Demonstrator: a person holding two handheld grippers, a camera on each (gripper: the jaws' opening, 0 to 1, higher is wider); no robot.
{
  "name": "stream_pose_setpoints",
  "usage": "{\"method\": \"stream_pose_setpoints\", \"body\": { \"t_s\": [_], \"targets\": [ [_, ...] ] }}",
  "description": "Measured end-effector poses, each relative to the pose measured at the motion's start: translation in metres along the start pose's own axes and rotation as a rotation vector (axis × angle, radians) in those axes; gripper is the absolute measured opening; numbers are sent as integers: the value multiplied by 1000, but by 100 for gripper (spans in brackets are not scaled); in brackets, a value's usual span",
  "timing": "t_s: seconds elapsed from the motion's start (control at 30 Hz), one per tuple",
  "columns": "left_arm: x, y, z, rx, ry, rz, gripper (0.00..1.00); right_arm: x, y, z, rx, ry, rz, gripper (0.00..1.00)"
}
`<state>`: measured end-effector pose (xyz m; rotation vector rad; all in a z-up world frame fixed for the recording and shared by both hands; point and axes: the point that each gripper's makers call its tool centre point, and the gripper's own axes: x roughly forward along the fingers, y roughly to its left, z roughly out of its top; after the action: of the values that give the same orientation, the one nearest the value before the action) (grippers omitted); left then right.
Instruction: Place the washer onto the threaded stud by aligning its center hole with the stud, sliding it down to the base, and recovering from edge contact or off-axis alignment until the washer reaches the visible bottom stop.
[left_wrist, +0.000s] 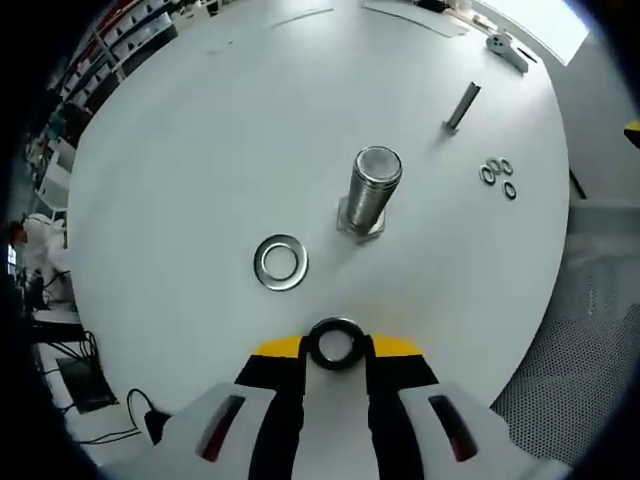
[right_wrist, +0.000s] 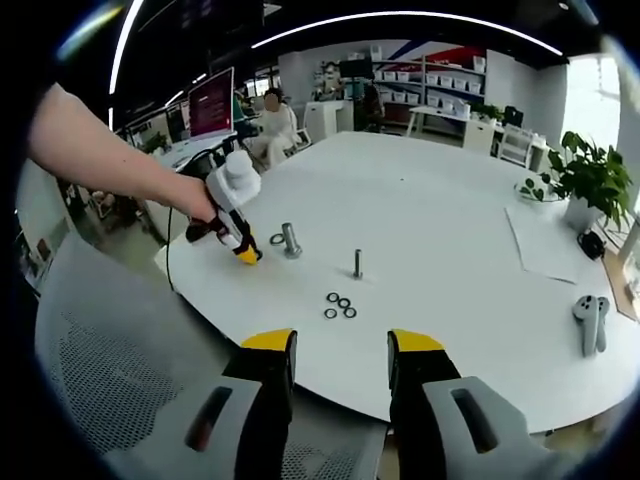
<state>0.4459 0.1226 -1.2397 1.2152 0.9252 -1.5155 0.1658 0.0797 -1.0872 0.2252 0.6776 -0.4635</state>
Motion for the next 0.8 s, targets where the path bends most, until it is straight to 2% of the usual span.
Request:
{"method": "stream_pose_setpoints", "body": {
  "t_s": [0.1, 0.27, 0.37, 0.5, 0.8],
  "targets": [
    [2, 6, 1, -11, 2, -3, 21, 0, 0, 0, -1, 1, 1, 39],
    [-1, 0, 0, -13, 15, 3, 21, 0, 0, -1, -3, 3, 2, 39],
    [1, 4, -1, -8, 18, -2, 22, 0, 0, 0, -3, 1, 3, 39],
    [2, 3, -3, 47, 38, -9, 24, 0, 0, 0, -7, 4, 4, 39],
    [7, 9, 1, 20, 58, 3, 24, 0, -1, 0, -4, 2, 5, 39]
  ]
}}
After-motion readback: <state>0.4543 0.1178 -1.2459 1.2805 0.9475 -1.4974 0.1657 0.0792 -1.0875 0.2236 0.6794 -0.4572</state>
